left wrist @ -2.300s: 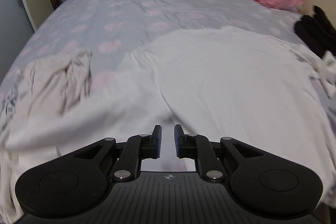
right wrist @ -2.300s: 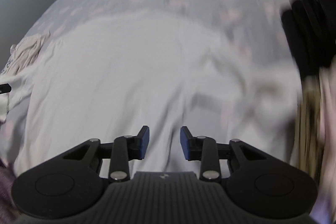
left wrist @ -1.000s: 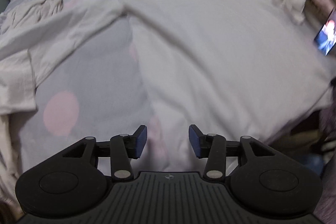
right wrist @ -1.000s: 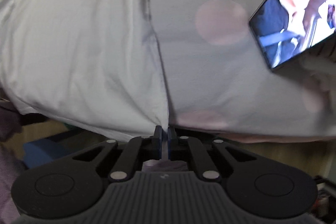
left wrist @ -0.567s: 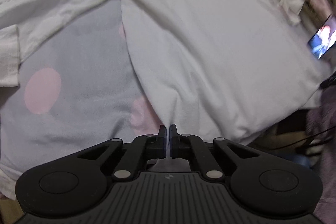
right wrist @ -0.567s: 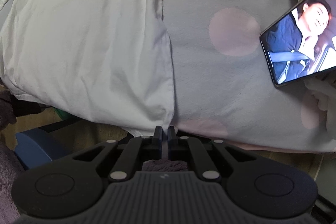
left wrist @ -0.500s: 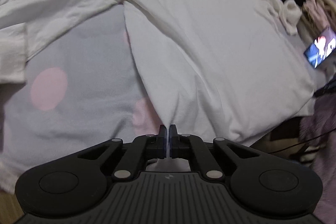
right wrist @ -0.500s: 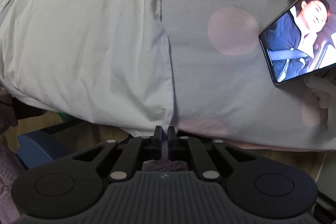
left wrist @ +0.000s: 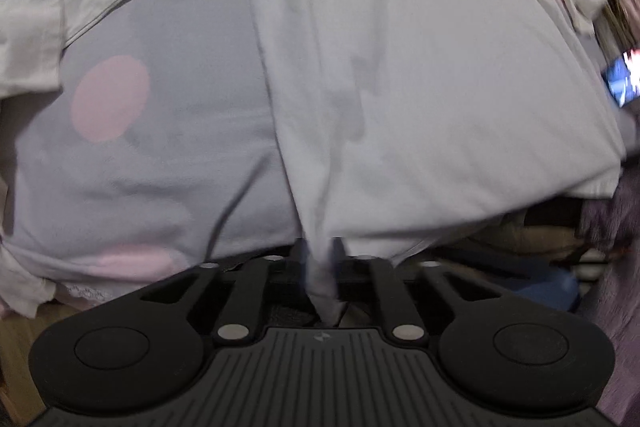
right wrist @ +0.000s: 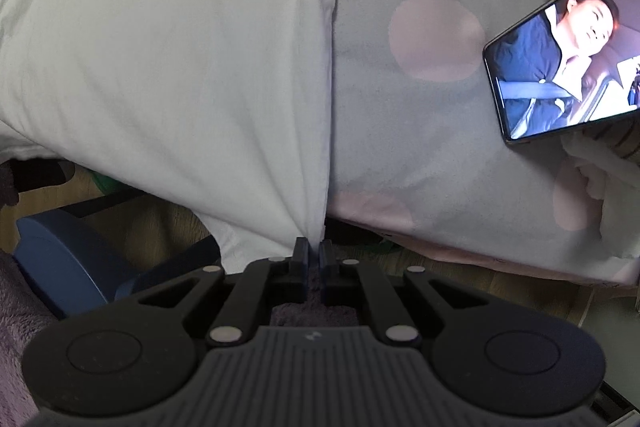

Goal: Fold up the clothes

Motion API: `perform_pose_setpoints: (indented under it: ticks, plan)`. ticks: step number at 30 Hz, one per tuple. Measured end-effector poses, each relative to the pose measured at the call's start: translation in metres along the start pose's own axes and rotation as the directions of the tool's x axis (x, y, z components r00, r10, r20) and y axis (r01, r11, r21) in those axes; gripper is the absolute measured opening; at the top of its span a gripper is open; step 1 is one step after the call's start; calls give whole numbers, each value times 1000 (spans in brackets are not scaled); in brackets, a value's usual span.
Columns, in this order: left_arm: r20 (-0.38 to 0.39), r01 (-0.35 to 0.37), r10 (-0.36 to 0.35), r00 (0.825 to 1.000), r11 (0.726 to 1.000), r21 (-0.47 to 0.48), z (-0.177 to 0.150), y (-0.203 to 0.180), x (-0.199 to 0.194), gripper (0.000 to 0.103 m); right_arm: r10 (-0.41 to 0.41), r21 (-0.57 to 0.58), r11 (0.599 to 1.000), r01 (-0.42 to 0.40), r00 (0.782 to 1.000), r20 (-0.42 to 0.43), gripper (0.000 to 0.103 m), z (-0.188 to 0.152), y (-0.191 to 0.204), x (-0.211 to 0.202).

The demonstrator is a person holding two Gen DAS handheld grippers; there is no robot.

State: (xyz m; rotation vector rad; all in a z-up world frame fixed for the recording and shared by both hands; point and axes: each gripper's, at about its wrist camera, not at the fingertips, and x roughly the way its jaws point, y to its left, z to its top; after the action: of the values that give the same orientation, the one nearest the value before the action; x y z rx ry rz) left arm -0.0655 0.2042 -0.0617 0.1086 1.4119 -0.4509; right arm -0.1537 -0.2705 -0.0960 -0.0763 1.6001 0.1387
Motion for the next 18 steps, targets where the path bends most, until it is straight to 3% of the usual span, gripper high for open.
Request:
perform_pose_setpoints:
  ticks: [4, 9, 12, 15, 18]
  plan:
    - [102, 22, -17, 995, 999, -47, 13, 12, -20, 29, -9, -23, 1000, 7, 996, -85, 8, 0, 0, 6]
    - [201, -75, 86, 976, 995, -59, 43, 21, -34, 33, 34, 44, 998, -37, 997, 67, 15, 6, -7, -26]
    - [255, -95, 120, 960, 990, -107, 68, 34, -35, 40, 62, 112, 990, -87, 975, 211, 35, 21, -17, -49]
    - [318, -10, 84, 945, 973, -229, 92, 53, -33, 40, 75, 186, 972, -142, 942, 328, 34, 43, -27, -62]
    - [373, 89, 48, 927, 936, -341, 113, 68, -23, 40, 73, 236, 955, -182, 911, 405, 34, 65, -31, -62]
